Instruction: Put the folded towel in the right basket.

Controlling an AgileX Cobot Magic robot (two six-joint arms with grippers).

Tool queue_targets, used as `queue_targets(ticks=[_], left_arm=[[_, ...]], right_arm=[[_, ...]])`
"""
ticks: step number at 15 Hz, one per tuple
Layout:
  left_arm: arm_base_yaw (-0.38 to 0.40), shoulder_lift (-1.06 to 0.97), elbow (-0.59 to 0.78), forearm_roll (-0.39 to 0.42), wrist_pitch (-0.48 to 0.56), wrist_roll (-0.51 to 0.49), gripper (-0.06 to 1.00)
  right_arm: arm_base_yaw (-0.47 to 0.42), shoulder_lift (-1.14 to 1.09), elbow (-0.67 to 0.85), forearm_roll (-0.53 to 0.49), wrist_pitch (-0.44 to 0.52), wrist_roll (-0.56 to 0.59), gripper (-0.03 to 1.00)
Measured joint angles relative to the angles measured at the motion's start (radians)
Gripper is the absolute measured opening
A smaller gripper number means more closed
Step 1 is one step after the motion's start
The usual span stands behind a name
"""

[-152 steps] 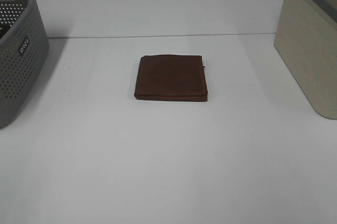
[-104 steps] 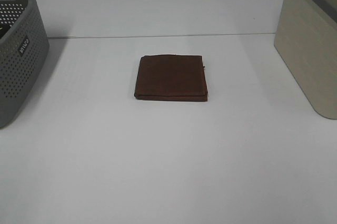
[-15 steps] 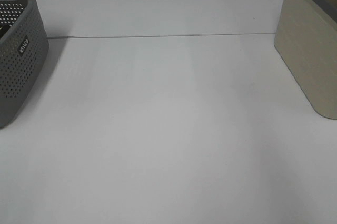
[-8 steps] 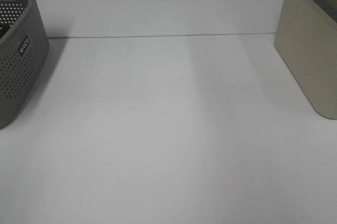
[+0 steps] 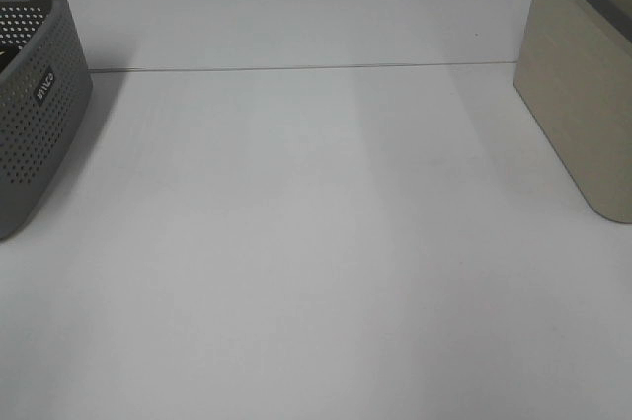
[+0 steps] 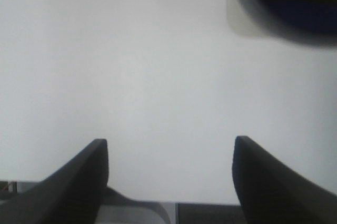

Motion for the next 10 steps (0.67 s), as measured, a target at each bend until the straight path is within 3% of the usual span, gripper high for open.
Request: queue_targets(ticks=[3, 7, 10], left_arm=[[0.0, 0.0, 0.0, 0.0, 0.0, 0.0, 0.97], [0.0, 0.0, 0.0, 0.0, 0.0, 0.0, 0.97], [0.0, 0.0, 0.0, 0.0, 0.0, 0.0, 0.97]], right_arm=[[0.0, -0.186, 0.313, 0.0, -0.057, 0.0, 0.64], [0.0, -0.517, 0.597, -0.003, -0.081, 0.0, 0.64], [0.0, -0.714, 0.657, -0.019, -0.095, 0.0, 0.64]])
